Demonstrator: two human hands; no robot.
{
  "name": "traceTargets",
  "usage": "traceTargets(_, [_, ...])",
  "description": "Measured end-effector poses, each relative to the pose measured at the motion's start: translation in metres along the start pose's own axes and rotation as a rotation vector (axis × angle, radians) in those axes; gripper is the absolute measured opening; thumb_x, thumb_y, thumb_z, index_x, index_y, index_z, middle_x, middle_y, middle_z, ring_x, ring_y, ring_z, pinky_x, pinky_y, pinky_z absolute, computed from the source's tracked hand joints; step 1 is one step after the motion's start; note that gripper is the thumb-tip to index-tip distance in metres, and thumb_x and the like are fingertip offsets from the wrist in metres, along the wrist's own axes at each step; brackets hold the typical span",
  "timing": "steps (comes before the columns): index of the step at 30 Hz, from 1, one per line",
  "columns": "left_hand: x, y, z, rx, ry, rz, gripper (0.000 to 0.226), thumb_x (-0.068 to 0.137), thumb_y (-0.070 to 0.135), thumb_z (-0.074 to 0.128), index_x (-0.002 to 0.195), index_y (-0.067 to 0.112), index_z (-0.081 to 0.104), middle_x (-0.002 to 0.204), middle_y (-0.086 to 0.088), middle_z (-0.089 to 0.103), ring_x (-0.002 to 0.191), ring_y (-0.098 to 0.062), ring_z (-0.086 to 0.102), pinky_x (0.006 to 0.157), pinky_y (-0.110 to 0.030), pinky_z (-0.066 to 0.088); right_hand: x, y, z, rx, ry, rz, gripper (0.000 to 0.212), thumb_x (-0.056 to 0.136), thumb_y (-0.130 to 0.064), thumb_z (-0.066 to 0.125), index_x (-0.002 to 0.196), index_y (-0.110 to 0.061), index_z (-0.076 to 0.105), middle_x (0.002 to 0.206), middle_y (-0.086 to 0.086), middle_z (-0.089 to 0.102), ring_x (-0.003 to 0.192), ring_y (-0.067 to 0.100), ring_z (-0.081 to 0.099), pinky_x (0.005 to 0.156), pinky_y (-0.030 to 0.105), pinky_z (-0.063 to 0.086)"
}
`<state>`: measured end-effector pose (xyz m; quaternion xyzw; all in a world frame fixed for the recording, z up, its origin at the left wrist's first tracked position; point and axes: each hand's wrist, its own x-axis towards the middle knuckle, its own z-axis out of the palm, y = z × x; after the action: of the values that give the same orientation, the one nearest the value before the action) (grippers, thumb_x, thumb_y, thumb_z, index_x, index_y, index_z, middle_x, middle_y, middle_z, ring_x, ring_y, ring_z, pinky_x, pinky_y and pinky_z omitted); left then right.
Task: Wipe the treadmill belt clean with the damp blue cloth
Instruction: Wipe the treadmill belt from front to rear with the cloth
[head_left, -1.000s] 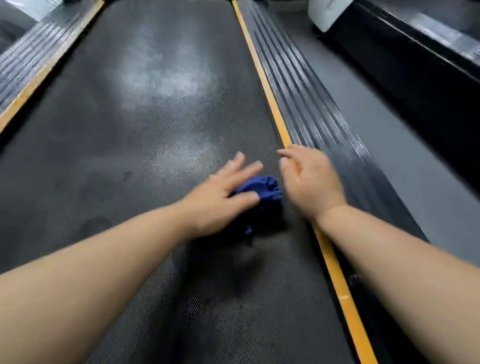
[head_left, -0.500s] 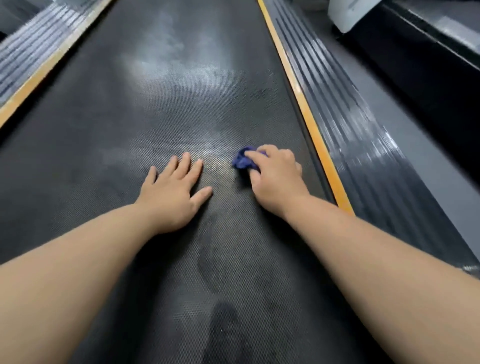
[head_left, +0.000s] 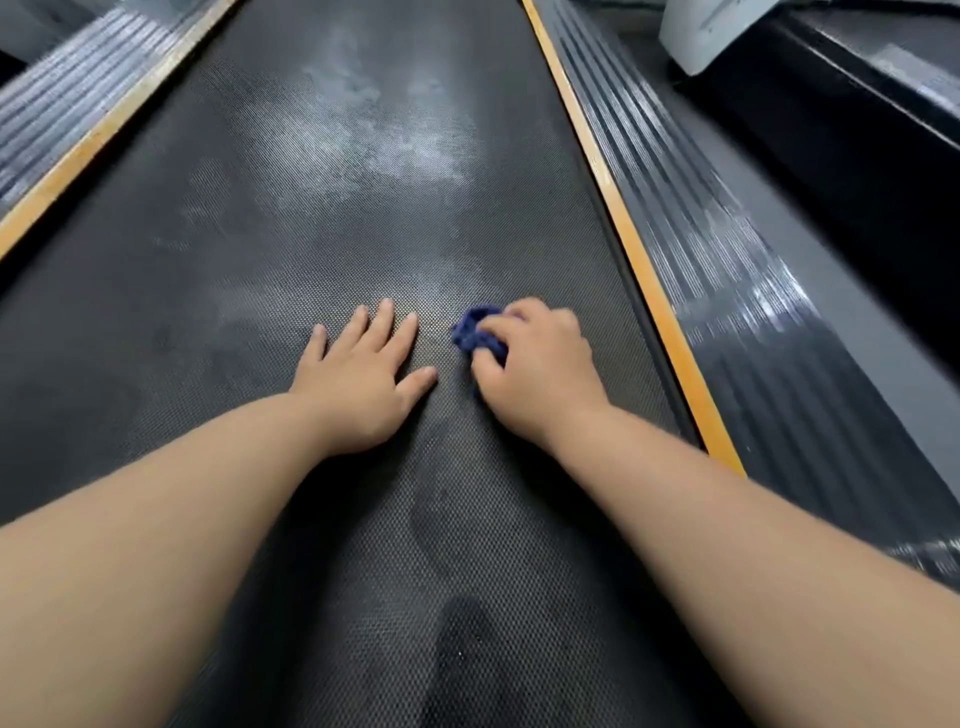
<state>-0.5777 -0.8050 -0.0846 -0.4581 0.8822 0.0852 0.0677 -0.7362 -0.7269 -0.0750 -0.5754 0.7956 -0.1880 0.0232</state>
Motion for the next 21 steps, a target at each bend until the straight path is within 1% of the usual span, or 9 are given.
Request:
traceTargets(3, [0.001, -0.003, 0.000, -0.028, -0.004, 0.007, 0.062, 0.098, 0.052, 0.021, 0.152, 0.031, -0.002, 0.159, 0.004, -0.012, 0.146, -0.018, -0.009, 0.115, -0.049, -0.005, -0.045, -0.001, -0.006, 0.113, -0.010, -0.233, 0.034, 0.084, -0.034, 0.046, 0.109, -0.025, 0.068, 0.117, 0.000, 0.058, 0.102, 0.030, 0.048, 0.089, 0.042, 0.045])
traceTargets(6, [0.005, -0.007, -0.002, -0.074, -0.028, 0.006, 0.059, 0.100, 0.045, 0.026, 0.151, 0.032, 0.000, 0.159, 0.005, -0.012, 0.146, -0.017, -0.010, 0.115, -0.048, -0.006, -0.019, 0.016, -0.002, 0.103, -0.068, -0.342, 0.038, 0.078, -0.029, 0.043, 0.103, -0.025, 0.072, 0.110, 0.002, 0.063, 0.097, 0.033, 0.054, 0.087, 0.044, 0.047])
traceTargets(8, [0.005, -0.008, -0.006, -0.117, -0.041, 0.011, 0.059, 0.100, 0.041, 0.030, 0.152, 0.032, 0.003, 0.159, 0.004, -0.010, 0.146, -0.017, -0.009, 0.115, -0.047, -0.006, 0.020, 0.025, 0.003, 0.086, 0.004, -0.265, 0.038, 0.079, -0.032, 0.041, 0.099, -0.027, 0.073, 0.111, 0.003, 0.062, 0.099, 0.035, 0.054, 0.088, 0.042, 0.048])
traceTargets(10, [0.005, -0.006, -0.008, -0.155, -0.046, 0.021, 0.058, 0.100, 0.037, 0.033, 0.152, 0.031, 0.005, 0.160, 0.004, -0.008, 0.146, -0.017, -0.008, 0.115, -0.047, -0.006, 0.047, 0.025, 0.003, 0.067, 0.008, -0.025, 0.030, 0.085, -0.029, 0.051, 0.108, -0.027, 0.070, 0.123, 0.003, 0.054, 0.110, 0.033, 0.046, 0.095, 0.036, 0.043])
traceTargets(12, [0.005, -0.005, -0.009, -0.150, -0.045, 0.025, 0.058, 0.100, 0.035, 0.033, 0.152, 0.031, 0.007, 0.160, 0.003, -0.008, 0.146, -0.018, -0.008, 0.115, -0.048, -0.006, 0.040, 0.008, 0.005, 0.029, -0.029, 0.077, 0.030, 0.085, -0.025, 0.060, 0.115, -0.026, 0.065, 0.128, 0.003, 0.047, 0.113, 0.031, 0.041, 0.096, 0.033, 0.040])
traceTargets(14, [0.006, -0.006, -0.010, -0.162, -0.050, 0.014, 0.058, 0.100, 0.035, 0.034, 0.152, 0.030, 0.008, 0.160, 0.004, -0.006, 0.147, -0.018, -0.008, 0.115, -0.049, -0.006, 0.008, -0.014, 0.008, 0.026, -0.037, -0.063, 0.032, 0.083, -0.022, 0.061, 0.115, -0.024, 0.065, 0.126, 0.004, 0.049, 0.109, 0.033, 0.043, 0.095, 0.037, 0.041])
traceTargets(17, [0.006, -0.006, -0.008, -0.195, -0.035, 0.025, 0.057, 0.100, 0.037, 0.034, 0.152, 0.029, 0.011, 0.160, 0.004, -0.004, 0.147, -0.018, -0.007, 0.114, -0.049, -0.007, -0.037, -0.018, 0.015, 0.156, -0.047, -0.279, 0.034, 0.074, -0.018, 0.058, 0.105, -0.020, 0.072, 0.112, 0.007, 0.061, 0.094, 0.035, 0.050, 0.087, 0.043, 0.046])
traceTargets(19, [0.006, -0.008, -0.009, -0.181, -0.032, 0.034, 0.057, 0.100, 0.034, 0.034, 0.152, 0.028, 0.010, 0.160, 0.002, -0.005, 0.147, -0.019, -0.007, 0.113, -0.052, -0.008, -0.020, -0.009, 0.012, 0.168, 0.005, -0.344, 0.033, 0.074, -0.022, 0.052, 0.097, -0.019, 0.075, 0.103, 0.008, 0.066, 0.087, 0.036, 0.055, 0.083, 0.041, 0.047])
traceTargets(21, [0.006, -0.009, -0.011, -0.170, -0.046, 0.051, 0.059, 0.100, 0.030, 0.036, 0.152, 0.027, 0.010, 0.160, 0.001, -0.005, 0.147, -0.020, -0.007, 0.112, -0.054, -0.008, 0.012, -0.007, 0.015, 0.097, 0.042, -0.271, 0.031, 0.081, -0.030, 0.049, 0.098, -0.023, 0.074, 0.110, 0.005, 0.063, 0.095, 0.035, 0.054, 0.087, 0.037, 0.044])
